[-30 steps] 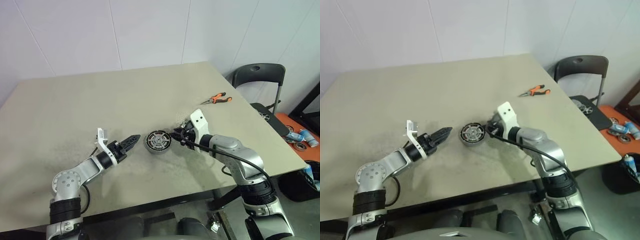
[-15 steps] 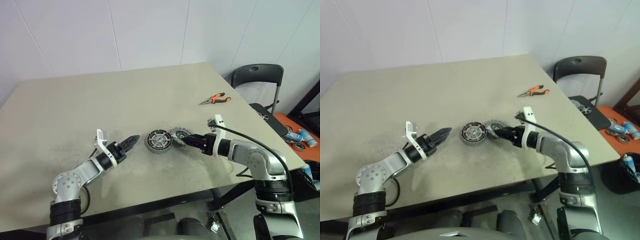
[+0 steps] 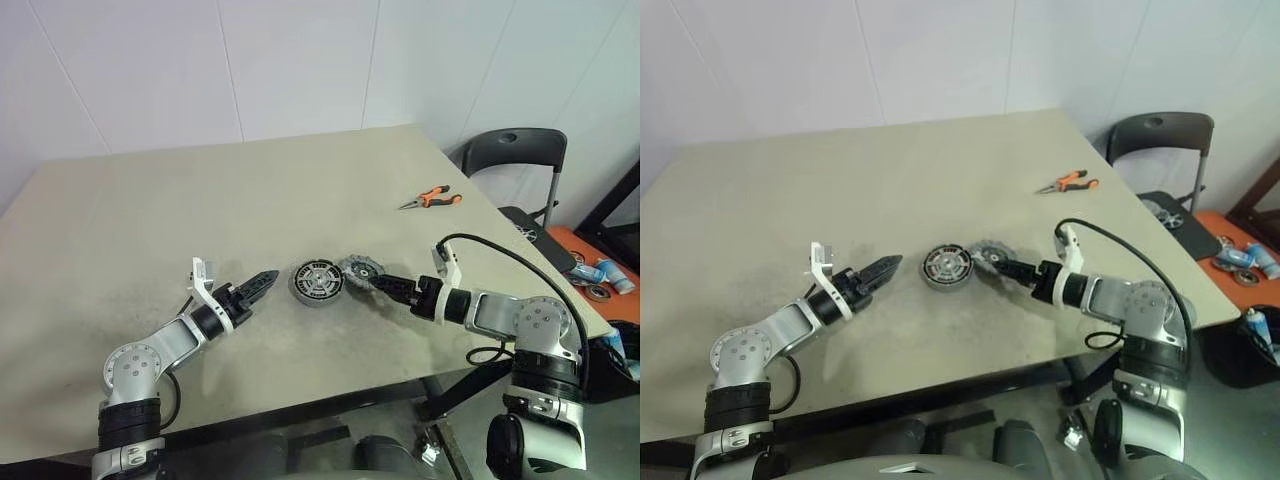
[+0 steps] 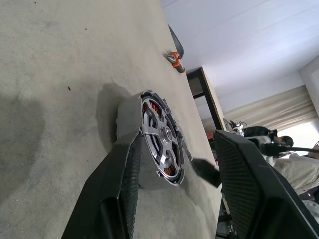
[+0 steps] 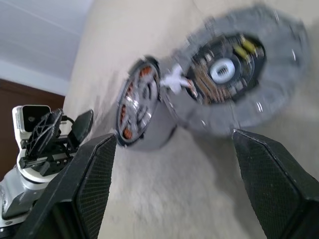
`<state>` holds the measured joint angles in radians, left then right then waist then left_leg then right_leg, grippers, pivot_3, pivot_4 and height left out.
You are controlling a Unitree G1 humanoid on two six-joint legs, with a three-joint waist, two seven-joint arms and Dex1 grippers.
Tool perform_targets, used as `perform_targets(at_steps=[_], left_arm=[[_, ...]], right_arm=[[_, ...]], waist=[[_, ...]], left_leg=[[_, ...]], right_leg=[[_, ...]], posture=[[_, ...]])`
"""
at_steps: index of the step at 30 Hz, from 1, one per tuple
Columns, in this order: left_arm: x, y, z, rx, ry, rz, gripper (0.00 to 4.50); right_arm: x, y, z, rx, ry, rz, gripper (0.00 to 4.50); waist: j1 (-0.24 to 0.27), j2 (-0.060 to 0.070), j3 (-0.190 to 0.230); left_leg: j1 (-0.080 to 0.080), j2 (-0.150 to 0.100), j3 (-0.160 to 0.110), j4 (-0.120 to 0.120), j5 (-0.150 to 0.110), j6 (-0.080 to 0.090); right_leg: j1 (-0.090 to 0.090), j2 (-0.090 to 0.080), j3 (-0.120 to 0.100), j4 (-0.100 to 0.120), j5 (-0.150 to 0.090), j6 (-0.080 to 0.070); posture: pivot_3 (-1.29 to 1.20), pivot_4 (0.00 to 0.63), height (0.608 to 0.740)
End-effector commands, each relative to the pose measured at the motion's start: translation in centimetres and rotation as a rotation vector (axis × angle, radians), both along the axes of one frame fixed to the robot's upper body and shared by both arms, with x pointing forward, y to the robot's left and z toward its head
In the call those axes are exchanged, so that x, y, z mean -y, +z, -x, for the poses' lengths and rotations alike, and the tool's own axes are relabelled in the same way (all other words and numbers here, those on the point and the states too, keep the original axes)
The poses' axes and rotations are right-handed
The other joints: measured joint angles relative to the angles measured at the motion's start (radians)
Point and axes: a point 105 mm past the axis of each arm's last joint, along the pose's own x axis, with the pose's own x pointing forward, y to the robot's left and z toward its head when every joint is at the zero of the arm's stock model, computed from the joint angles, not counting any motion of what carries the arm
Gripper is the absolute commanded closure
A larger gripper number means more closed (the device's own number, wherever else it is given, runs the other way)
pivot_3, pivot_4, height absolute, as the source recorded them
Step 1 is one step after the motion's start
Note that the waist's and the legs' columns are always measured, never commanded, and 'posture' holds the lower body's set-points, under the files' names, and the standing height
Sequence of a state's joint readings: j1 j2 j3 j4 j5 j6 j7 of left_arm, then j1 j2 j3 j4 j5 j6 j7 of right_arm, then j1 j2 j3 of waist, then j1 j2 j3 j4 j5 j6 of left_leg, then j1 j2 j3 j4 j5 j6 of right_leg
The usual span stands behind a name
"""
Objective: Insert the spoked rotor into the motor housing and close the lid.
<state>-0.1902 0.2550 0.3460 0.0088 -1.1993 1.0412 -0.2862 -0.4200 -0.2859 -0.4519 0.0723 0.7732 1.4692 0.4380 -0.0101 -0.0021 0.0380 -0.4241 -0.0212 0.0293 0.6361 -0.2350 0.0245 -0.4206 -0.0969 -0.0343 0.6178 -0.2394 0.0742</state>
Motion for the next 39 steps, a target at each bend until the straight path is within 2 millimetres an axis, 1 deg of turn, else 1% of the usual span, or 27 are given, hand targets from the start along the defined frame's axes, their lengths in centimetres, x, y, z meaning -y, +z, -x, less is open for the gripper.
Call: perform_targets(at_steps=[1, 4, 5, 9, 12, 24, 27, 29, 30, 39], left_arm=[[0.0, 1.1, 0.0, 0.042, -0.007, -0.002, 2.06], [0.1, 1.1, 0.1, 0.042, -0.01, -0.002, 2.06], [0.1, 1.1, 0.1, 0.042, -0.01, -0.003, 2.06], [0.2, 1.2, 0.1, 0.044, -0.012, -0.004, 2.06], [0.3, 1.2, 0.2, 0.044, -0.013, -0.006, 2.06], [0.5, 1.1, 0.3, 0.043, -0.014, -0.003, 2.06], [0.5, 1.1, 0.2, 0.042, -0.014, -0.004, 2.06], [0.5, 1.1, 0.2, 0.042, -0.015, -0.003, 2.06], [0.5, 1.1, 0.2, 0.042, -0.016, -0.003, 2.06], [0.5, 1.1, 0.1, 0.04, -0.014, -0.002, 2.06]], right_arm=[[0.3, 0.5, -0.1, 0.019, -0.024, -0.015, 0.65], [0.4, -0.5, -0.3, 0.009, -0.059, 0.018, 0.65], [0.6, -0.7, -0.6, 0.015, -0.082, 0.041, 0.65], [0.6, -0.5, -1.7, 0.057, -0.126, 0.082, 0.65], [0.4, -0.4, -1.9, 0.077, -0.127, 0.095, 0.65], [-0.6, -0.8, -2.5, 0.11, -0.144, 0.137, 0.65], [-0.6, -0.8, -2.9, 0.136, -0.168, 0.162, 1.24], [-0.8, -1.0, -3.0, 0.14, -0.164, 0.186, 1.98], [-1.0, -1.1, -3.1, 0.144, -0.155, 0.195, 2.23], [-1.4, -1.0, -3.1, 0.169, -0.143, 0.213, 2.23]], waist=[[0.0, 0.0, 0.0], [-0.001, 0.0, 0.0], [-0.002, 0.0, 0.0], [-0.002, 0.0, 0.0], [-0.001, 0.001, 0.0], [-0.004, 0.001, -0.001], [-0.004, 0.001, 0.0], [-0.003, 0.001, 0.0], [-0.003, 0.001, 0.0], [-0.003, 0.001, 0.0]], left_leg=[[0.0, 0.0, 0.0, 0.0, 0.0, 0.0], [0.0, 0.0, 0.0, 0.0, 0.0, 0.0], [0.0, 0.0, 0.0, 0.001, 0.0, 0.0], [0.001, 0.0, 0.0, 0.002, 0.0, 0.0], [0.001, 0.0, 0.0, 0.004, -0.001, -0.002], [0.001, 0.0, 0.0, 0.008, -0.002, -0.001], [0.001, 0.001, 0.0, 0.008, -0.002, -0.001], [0.001, 0.0, 0.0, 0.008, -0.002, -0.001], [0.0, 0.0, 0.0, 0.008, -0.002, -0.001], [-0.001, 0.0, 0.0, 0.008, -0.003, -0.001]], right_leg=[[0.0, 0.0, 0.0, 0.0, 0.0, 0.0], [0.0, 0.0, 0.0, 0.0, 0.0, 0.0], [0.0, 0.0, 0.0, 0.0, 0.0, 0.0], [0.001, 0.0, 0.0, 0.002, 0.0, 0.0], [0.002, 0.0, 0.0, 0.003, 0.0, 0.001], [0.004, 0.0, 0.0, 0.003, 0.001, 0.001], [0.004, 0.0, 0.0, 0.003, 0.001, 0.001], [0.003, 0.0, 0.0, 0.003, 0.001, 0.001], [0.003, 0.0, 0.0, 0.003, 0.001, 0.001], [0.002, 0.0, 0.0, 0.003, 0.001, 0.001]], posture=[[0.0, 0.0, 0.74], [0.0, 0.0, 0.74], [0.0, 0.0, 0.74], [0.0, 0.0, 0.74], [0.0, 0.0, 0.74], [0.0, 0.0, 0.74], [0.0, 0.0, 0.74], [0.0, 0.0, 0.74], [0.0, 0.0, 0.74], [0.0, 0.0, 0.74]])
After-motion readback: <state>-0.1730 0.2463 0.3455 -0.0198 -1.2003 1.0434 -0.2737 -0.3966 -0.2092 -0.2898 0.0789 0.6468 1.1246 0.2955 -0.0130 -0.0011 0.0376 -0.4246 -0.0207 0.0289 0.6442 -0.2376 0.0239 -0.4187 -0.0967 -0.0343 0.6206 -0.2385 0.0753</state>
